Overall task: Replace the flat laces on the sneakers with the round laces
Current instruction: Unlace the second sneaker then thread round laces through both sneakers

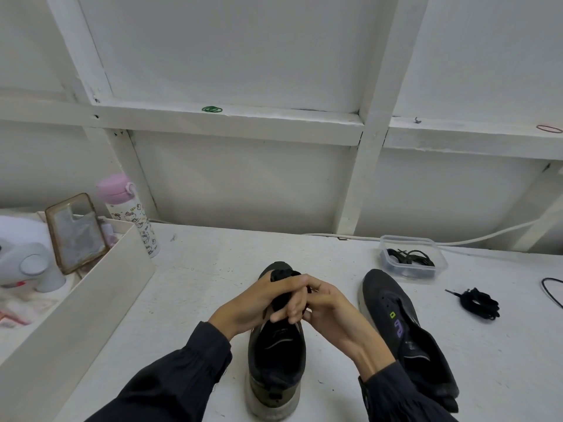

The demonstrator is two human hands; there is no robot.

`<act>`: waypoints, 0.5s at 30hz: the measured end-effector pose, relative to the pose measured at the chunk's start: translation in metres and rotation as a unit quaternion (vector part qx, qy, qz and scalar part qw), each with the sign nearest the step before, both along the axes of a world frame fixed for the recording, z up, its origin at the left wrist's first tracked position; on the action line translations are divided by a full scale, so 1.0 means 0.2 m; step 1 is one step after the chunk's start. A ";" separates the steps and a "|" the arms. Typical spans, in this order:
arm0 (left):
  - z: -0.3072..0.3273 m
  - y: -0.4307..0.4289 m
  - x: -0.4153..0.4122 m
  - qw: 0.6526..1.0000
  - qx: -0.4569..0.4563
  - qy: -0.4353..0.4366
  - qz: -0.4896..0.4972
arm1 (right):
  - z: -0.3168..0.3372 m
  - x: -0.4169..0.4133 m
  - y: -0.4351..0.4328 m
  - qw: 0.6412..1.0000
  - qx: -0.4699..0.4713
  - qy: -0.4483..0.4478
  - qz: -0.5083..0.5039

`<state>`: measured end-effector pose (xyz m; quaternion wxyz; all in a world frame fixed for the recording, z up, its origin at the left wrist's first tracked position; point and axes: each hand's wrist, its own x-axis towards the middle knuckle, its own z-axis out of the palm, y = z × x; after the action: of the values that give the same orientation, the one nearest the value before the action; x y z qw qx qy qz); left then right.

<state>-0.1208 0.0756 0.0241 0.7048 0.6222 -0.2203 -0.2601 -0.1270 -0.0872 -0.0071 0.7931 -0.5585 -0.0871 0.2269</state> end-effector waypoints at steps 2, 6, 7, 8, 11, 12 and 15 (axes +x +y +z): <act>0.01 0.01 0.00 1.000 -0.002 0.001 -0.008 | 0.01 0.00 -0.01 1.000 0.014 0.002 0.018; 0.01 0.01 0.01 0.999 0.024 -0.007 -0.033 | 0.02 0.00 -0.02 1.000 0.001 -0.002 0.014; 0.01 0.01 0.01 0.999 0.030 -0.009 -0.040 | 0.03 0.00 -0.01 1.000 -0.024 -0.011 0.007; 0.00 0.01 0.01 0.998 0.035 -0.011 -0.048 | 0.03 0.00 -0.01 0.999 -0.039 -0.012 -0.001; -0.01 0.00 0.01 0.996 0.061 -0.024 -0.066 | 0.03 0.00 -0.02 0.999 -0.032 -0.006 0.013; -0.01 0.00 0.00 0.995 0.068 -0.029 -0.069 | 0.03 0.00 -0.02 0.999 -0.036 -0.013 0.019; -0.01 0.00 0.00 0.995 0.073 -0.041 -0.062 | 0.02 -0.01 -0.03 0.998 -0.047 -0.042 0.018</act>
<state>-0.1214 0.0762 0.0212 0.6303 0.6673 -0.2674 -0.2933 -0.1285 -0.0937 -0.0040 0.7578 -0.6022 -0.1193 0.2210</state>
